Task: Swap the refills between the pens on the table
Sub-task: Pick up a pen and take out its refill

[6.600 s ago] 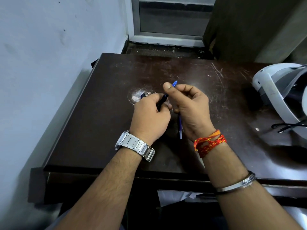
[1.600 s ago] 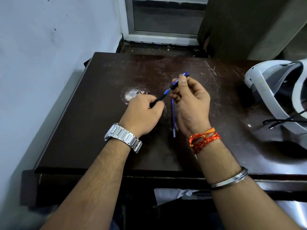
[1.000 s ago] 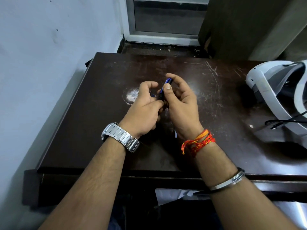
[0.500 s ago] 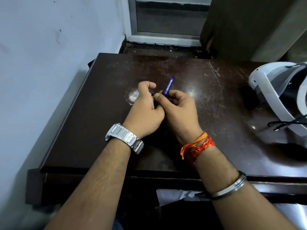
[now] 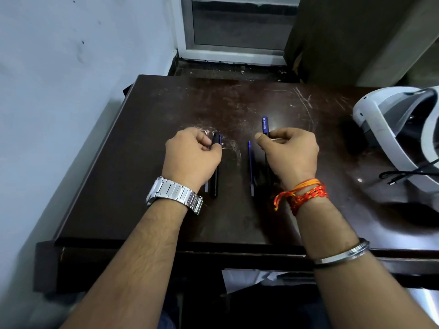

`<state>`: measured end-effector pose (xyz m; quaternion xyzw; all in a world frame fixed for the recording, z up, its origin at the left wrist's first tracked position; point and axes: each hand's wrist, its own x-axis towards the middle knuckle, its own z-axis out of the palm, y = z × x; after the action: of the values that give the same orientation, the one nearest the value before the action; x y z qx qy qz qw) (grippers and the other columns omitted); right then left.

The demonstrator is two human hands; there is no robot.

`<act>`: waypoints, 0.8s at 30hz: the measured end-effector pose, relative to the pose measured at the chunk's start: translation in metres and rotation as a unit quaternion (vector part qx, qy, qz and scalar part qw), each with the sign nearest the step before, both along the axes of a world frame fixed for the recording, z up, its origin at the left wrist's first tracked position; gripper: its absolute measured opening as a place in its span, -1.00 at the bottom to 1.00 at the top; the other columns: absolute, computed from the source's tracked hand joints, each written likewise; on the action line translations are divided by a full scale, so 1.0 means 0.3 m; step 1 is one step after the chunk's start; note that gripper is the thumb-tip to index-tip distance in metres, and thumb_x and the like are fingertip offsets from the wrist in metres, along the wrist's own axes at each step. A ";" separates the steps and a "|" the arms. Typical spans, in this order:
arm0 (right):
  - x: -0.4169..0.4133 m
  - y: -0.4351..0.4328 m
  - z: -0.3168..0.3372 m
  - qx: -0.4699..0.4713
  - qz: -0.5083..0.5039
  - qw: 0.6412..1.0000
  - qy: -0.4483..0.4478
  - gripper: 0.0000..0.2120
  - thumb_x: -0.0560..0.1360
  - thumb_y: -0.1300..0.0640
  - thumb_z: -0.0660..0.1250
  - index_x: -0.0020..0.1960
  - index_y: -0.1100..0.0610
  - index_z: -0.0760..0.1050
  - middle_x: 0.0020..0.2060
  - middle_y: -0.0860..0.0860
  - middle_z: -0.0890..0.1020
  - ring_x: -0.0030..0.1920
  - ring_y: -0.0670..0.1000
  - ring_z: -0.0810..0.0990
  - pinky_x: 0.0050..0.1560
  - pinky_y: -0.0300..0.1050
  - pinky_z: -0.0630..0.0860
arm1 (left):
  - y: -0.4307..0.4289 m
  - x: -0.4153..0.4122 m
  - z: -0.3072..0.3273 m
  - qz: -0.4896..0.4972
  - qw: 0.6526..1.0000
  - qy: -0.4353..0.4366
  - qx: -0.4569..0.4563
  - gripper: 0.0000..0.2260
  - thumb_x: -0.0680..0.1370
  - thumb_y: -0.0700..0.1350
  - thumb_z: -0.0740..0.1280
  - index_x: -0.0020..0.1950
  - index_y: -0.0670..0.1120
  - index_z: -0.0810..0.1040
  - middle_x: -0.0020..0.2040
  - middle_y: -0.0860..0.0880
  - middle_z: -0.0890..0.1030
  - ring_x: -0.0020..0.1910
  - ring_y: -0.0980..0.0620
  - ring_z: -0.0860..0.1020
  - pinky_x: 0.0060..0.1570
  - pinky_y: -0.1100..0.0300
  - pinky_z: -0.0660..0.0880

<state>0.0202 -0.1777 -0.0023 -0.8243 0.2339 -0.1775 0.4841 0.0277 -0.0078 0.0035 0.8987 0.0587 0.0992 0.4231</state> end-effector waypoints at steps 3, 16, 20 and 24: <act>-0.003 0.000 0.000 -0.039 0.003 0.999 0.036 -0.84 0.39 -0.02 0.52 -0.20 0.05 0.63 -0.38 -0.07 0.63 -0.29 -0.06 0.63 -0.23 -0.26 0.53 | 0.000 -0.003 -0.010 -0.002 0.999 0.037 0.026 -0.86 0.37 -0.04 0.48 -0.34 -0.04 0.58 -0.44 0.07 0.59 -0.35 0.19 0.58 -0.43 0.46 0.33; 0.004 0.004 -0.010 -0.123 0.032 0.983 0.131 -0.75 0.43 0.02 0.43 -0.20 0.23 0.64 -0.26 0.15 0.65 -0.18 0.15 0.65 -0.19 -0.18 0.48 | -0.008 -0.003 -0.018 -0.022 0.995 0.069 0.066 -0.76 0.30 0.02 0.53 -0.45 -0.06 0.57 -0.50 0.07 0.56 -0.46 0.25 0.49 -0.51 0.41 0.27; -0.001 0.007 -0.012 -0.138 0.037 0.981 0.133 -0.73 0.40 0.01 0.43 -0.19 0.24 0.60 -0.21 0.19 0.65 -0.18 0.19 0.64 -0.17 -0.12 0.56 | -0.011 -0.005 -0.019 -0.022 0.994 0.076 0.074 -0.77 0.30 0.02 0.54 -0.42 -0.06 0.59 -0.44 0.05 0.58 -0.41 0.25 0.48 -0.51 0.39 0.26; -0.001 0.009 -0.007 -0.154 0.052 0.976 0.145 -0.76 0.41 0.05 0.43 -0.13 0.25 0.61 -0.13 0.20 0.66 -0.10 0.19 0.65 -0.11 -0.11 0.60 | -0.012 -0.003 -0.021 -0.020 0.992 0.083 0.089 -0.81 0.32 -0.02 0.52 -0.41 -0.08 0.61 -0.42 0.02 0.60 -0.35 0.17 0.55 -0.53 0.37 0.28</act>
<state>0.0198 -0.1750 -0.0046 -0.9171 0.2282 -0.0645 0.3204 0.0268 -0.0113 -0.0029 0.9390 0.0664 0.0208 0.3367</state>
